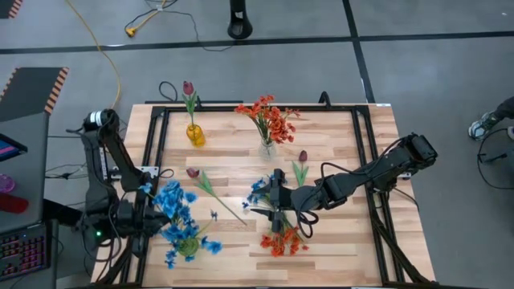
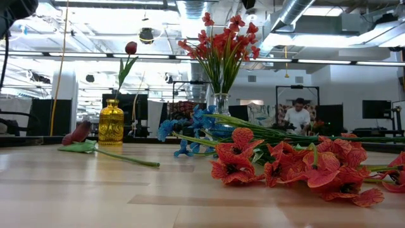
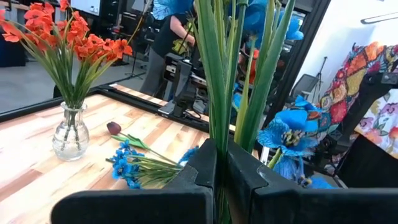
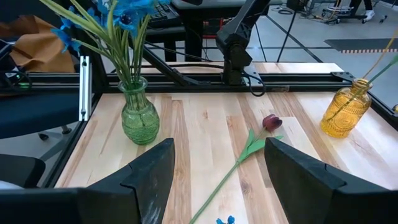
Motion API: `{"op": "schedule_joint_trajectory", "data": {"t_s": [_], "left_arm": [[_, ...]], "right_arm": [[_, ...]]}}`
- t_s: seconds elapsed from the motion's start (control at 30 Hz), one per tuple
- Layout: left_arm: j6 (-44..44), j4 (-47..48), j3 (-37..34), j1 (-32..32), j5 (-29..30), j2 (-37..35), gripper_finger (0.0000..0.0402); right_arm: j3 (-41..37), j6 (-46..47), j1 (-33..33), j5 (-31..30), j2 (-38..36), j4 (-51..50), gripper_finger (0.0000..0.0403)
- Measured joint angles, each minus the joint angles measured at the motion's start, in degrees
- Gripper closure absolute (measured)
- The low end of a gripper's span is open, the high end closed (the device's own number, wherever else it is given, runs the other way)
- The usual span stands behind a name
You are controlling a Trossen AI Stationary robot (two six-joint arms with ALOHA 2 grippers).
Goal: Sort flowers into vase by color
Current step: Put the left blue flowers into the green vase
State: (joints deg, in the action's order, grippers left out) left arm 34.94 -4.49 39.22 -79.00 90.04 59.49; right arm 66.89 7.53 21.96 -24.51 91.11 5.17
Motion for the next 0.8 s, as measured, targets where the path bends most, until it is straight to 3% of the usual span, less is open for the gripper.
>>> {"op": "schedule_joint_trajectory", "data": {"t_s": [0.8], "left_arm": [[3.6, 0.2, 0.0, 0.0, 0.0, 10.2, 0.0402]], "right_arm": [[0.0, 0.0, 0.0, 0.0, 0.0, 0.0, 0.0127]]}}
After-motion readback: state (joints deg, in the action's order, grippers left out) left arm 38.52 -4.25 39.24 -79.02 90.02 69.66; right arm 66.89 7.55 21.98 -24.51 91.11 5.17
